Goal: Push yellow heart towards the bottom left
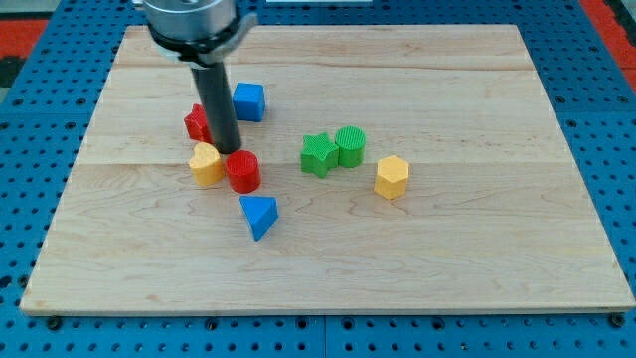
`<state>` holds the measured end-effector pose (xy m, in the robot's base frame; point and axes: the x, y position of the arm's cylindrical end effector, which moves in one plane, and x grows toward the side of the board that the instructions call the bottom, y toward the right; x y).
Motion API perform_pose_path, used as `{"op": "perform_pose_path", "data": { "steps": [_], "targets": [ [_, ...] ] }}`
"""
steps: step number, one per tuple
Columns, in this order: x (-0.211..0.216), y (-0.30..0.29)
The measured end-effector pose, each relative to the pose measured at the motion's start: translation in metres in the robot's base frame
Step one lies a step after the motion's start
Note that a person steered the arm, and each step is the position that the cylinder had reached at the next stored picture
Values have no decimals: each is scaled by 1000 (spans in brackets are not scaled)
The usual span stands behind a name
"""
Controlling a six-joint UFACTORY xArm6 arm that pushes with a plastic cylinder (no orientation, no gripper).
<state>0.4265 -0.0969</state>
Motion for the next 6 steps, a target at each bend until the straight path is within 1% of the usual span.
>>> {"op": "perform_pose_path", "data": {
  "steps": [1, 2, 3, 4, 5, 6],
  "targets": [
    [38, -11],
    [52, -44],
    [47, -53],
    [17, -17],
    [12, -55],
    [9, -70]
  ]
}}
